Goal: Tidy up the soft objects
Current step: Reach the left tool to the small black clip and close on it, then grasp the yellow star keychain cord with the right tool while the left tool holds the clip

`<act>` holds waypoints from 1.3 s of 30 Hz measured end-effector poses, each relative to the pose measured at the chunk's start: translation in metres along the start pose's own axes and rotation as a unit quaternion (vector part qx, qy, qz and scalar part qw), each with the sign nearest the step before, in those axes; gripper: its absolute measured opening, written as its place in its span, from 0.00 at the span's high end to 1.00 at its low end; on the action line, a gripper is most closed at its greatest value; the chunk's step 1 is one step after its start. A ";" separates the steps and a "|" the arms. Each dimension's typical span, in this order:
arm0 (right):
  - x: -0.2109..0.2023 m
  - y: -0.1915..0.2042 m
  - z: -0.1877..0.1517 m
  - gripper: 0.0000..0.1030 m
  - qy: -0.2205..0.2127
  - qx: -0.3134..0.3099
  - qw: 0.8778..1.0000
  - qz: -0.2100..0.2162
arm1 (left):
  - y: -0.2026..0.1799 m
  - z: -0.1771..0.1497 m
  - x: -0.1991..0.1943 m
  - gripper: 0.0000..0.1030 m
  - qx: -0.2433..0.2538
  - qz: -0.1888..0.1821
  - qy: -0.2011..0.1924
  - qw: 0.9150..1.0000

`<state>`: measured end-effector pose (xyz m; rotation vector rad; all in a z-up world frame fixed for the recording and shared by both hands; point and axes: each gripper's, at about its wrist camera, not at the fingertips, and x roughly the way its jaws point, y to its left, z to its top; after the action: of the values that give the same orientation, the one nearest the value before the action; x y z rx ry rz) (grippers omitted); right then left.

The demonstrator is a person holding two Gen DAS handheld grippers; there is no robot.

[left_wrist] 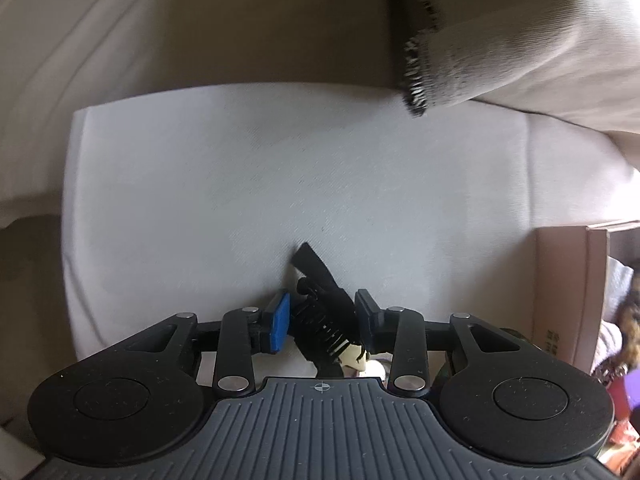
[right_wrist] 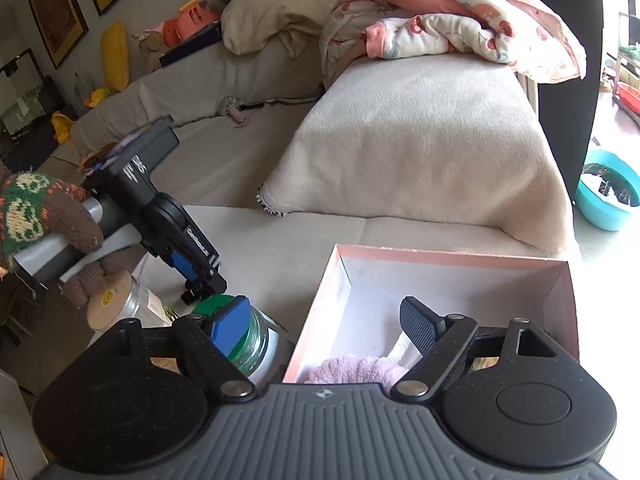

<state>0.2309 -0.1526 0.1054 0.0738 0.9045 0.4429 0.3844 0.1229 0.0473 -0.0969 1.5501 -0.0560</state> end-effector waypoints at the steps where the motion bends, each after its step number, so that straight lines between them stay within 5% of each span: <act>1: 0.001 0.002 0.000 0.20 0.000 -0.002 1.000 -0.004 | 0.002 -0.002 -0.003 0.62 0.003 -0.006 -0.005 1.000; 6: 0.000 0.024 0.007 0.20 -0.025 -0.047 0.999 0.004 | 0.032 -0.024 -0.032 0.63 -0.014 -0.064 -0.067 0.996; 10: 0.009 0.049 0.031 0.21 -0.011 -0.058 0.998 0.015 | 0.073 -0.057 -0.064 0.63 -0.021 -0.115 -0.184 0.976; 12: 0.027 0.066 0.046 0.37 0.028 -0.064 0.997 0.021 | 0.095 -0.083 -0.075 0.63 -0.032 -0.148 -0.236 0.960; 13: 0.039 0.075 0.053 0.64 0.056 -0.074 0.995 0.027 | 0.106 -0.092 -0.078 0.63 -0.039 -0.168 -0.256 0.951; 14: 0.053 0.086 0.058 0.77 0.091 -0.092 0.991 0.037 | 0.117 -0.104 -0.077 0.63 -0.048 -0.188 -0.273 0.942; 17: 0.089 0.118 0.063 0.77 0.166 -0.167 0.970 0.056 | 0.160 -0.135 -0.069 0.63 -0.072 -0.233 -0.301 0.922; 23: 0.145 0.156 0.052 0.77 0.264 -0.256 0.929 0.031 | 0.211 -0.184 -0.034 0.63 -0.112 -0.265 -0.308 0.907; 28: 0.184 0.151 0.052 0.77 0.298 -0.204 0.933 0.009 | 0.230 -0.202 -0.019 0.63 -0.115 -0.266 -0.312 0.905; 39: 0.202 0.133 0.057 0.69 0.313 -0.112 0.942 0.042 | 0.236 -0.205 0.005 0.63 -0.108 -0.285 -0.292 0.906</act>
<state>0.3375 0.0557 0.0232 -0.2530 1.4730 0.6634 0.1735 0.3513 0.0156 -0.6846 0.8789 -0.2907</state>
